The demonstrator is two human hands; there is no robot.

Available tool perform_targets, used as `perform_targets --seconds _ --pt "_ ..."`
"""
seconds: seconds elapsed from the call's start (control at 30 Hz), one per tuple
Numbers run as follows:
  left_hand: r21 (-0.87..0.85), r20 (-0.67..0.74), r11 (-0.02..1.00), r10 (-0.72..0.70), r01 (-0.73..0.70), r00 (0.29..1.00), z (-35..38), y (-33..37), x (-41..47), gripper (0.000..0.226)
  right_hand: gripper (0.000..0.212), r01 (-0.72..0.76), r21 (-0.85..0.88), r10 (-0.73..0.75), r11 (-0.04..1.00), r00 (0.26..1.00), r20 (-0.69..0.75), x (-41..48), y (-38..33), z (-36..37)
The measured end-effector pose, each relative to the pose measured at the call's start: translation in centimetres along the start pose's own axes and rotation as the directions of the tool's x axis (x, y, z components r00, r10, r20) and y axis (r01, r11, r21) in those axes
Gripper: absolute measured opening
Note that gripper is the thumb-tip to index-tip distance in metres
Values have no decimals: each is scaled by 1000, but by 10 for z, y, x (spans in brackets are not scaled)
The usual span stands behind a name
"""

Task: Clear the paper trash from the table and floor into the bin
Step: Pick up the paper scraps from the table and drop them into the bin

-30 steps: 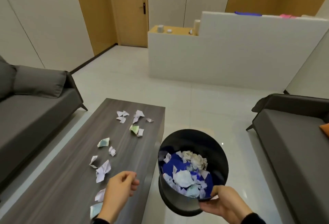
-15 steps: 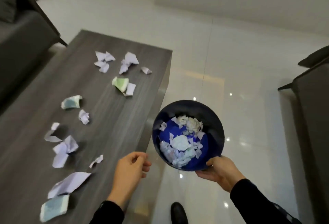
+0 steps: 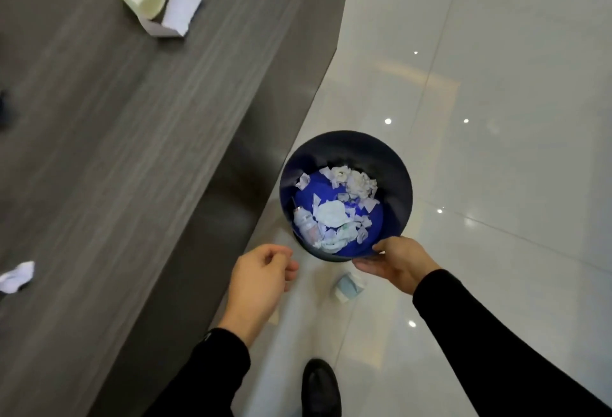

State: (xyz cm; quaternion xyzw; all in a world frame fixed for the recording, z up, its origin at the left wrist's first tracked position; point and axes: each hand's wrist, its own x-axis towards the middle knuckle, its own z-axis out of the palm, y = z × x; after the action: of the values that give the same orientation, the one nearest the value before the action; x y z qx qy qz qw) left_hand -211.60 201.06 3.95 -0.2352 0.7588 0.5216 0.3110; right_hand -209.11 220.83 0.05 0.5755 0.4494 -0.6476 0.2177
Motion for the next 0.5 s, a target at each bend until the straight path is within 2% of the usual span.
perform_targets --seconds 0.3,0.4,0.5 --pt "-64 -63 997 -53 49 997 1 -21 22 23 36 -9 -50 10 999 1000 14 48 21 7" --pt "-72 -56 996 -55 51 997 0 -18 19 23 27 22 -12 -23 1000 995 -102 46 28 8" --pt "-97 -54 995 -34 28 998 -5 -7 9 24 20 148 -250 -218 957 935 -279 28 21 7"
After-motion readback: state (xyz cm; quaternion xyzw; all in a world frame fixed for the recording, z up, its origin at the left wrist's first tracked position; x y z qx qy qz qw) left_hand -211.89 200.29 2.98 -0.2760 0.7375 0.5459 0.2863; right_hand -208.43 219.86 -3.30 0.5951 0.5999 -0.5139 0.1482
